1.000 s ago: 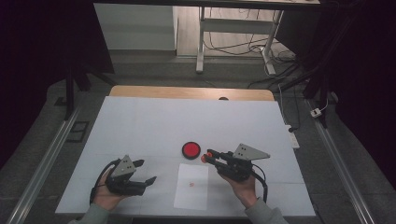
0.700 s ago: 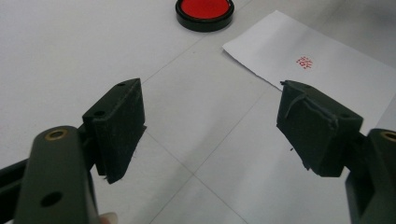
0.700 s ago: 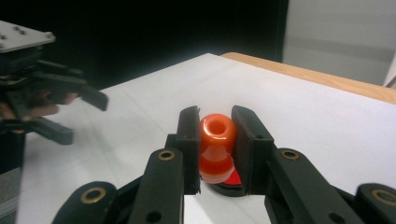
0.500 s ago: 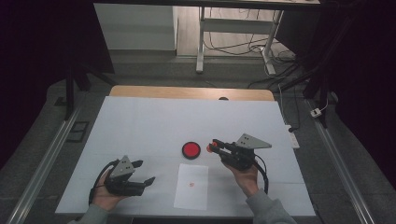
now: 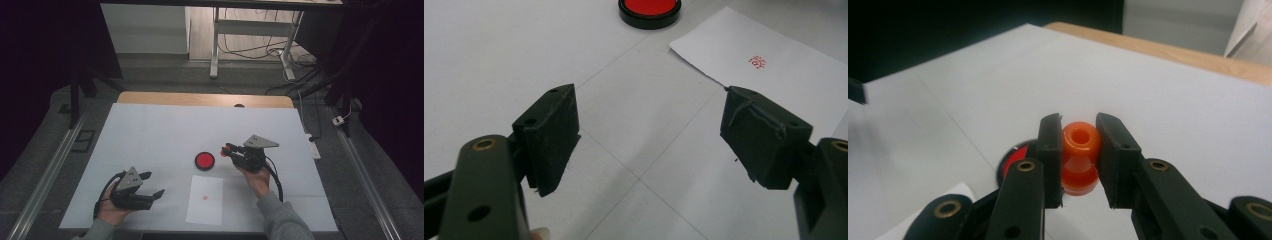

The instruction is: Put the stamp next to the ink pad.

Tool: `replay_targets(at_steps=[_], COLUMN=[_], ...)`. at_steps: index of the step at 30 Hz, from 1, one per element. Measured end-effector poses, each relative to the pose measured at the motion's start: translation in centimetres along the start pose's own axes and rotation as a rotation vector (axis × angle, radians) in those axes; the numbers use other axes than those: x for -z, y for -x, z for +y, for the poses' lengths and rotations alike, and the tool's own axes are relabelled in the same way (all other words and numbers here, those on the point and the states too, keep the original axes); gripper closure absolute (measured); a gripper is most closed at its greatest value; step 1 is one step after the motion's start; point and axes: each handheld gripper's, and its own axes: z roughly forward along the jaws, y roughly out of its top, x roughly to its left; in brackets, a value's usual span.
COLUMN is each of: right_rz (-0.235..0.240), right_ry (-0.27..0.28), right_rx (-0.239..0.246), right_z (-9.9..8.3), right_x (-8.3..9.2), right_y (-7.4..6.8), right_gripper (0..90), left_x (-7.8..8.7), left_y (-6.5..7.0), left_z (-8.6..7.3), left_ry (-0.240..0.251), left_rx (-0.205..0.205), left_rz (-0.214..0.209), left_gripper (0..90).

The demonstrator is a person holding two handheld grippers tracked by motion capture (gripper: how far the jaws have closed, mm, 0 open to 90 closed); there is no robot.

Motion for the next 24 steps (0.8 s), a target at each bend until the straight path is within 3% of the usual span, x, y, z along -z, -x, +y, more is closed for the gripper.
replay_targets(at_steps=[14, 24], right_rz=[-0.039, -0.069], right_ry=[-0.056, -0.143], right_rx=[-0.018, 0.020], right_z=[-1.1, -2.3], right_x=[-2.2, -4.1], right_y=[1.0, 1.5], right_gripper=[72.4, 72.3], left_x=[-0.1, 0.0], left_y=[-0.2, -0.5], left_z=[-0.1, -0.2], left_ry=[-0.007, -0.009], left_rx=[0.005, 0.010], left_rz=[0.007, 0.013], left_gripper=[23.8, 23.6])
